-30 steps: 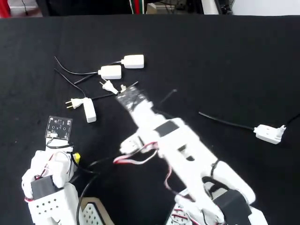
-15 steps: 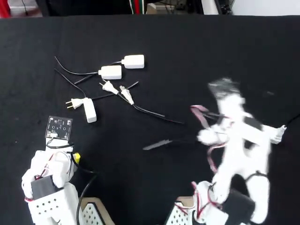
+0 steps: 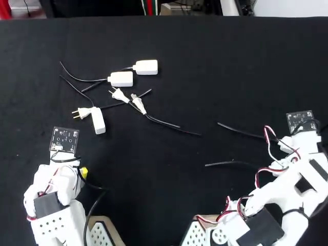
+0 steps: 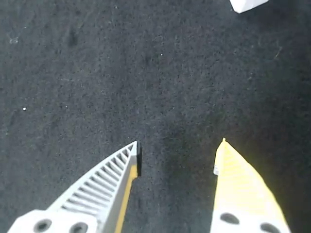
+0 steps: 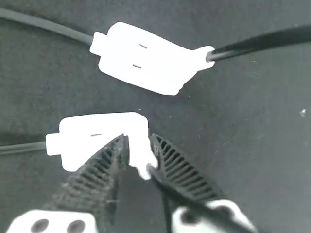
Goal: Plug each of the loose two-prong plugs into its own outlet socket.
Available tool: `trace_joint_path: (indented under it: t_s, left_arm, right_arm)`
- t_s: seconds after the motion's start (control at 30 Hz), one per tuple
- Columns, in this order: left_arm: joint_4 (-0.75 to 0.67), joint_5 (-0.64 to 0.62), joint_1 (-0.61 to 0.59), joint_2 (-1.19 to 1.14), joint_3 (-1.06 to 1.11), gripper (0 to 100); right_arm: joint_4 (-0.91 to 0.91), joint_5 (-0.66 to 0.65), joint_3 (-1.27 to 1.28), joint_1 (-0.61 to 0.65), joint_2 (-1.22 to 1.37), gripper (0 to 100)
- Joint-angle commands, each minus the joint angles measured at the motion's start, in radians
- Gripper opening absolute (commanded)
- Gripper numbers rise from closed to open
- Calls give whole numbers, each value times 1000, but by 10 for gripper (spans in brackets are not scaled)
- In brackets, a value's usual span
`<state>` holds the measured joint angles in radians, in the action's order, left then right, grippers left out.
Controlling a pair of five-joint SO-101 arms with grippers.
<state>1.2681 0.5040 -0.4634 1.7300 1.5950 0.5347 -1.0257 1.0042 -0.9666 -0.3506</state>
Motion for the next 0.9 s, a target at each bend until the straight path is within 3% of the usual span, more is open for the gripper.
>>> trace_joint_path:
  t_s: [0.0,0.17,0.27,0.53,0.6,0.67,0.77,0.87]
  left_arm:
    - [8,11,-1,5,-5,256]
    - [8,11,-1,5,-5,257]
    - [8,11,-1,5,-5,257]
    - [8,11,-1,5,-5,257]
    - [8,11,-1,5,-5,257]
    - [8,11,-1,5,-5,257]
    - [8,9,-4,5,-5,257]
    - [8,9,-2,5,-5,256]
  right_arm:
    - [-17,-6,13,-20,-10,214]
    - [55,-6,-10,-38,-16,472]
    - [222,17,-73,-61,-54,505]
    - [839,103,-318,-60,-309,406]
    - [1031,101,-406,-37,-374,334]
    - [1186,101,-484,11,-426,201]
    - [1226,157,-522,135,-479,3]
    - [1224,270,-518,290,-487,90]
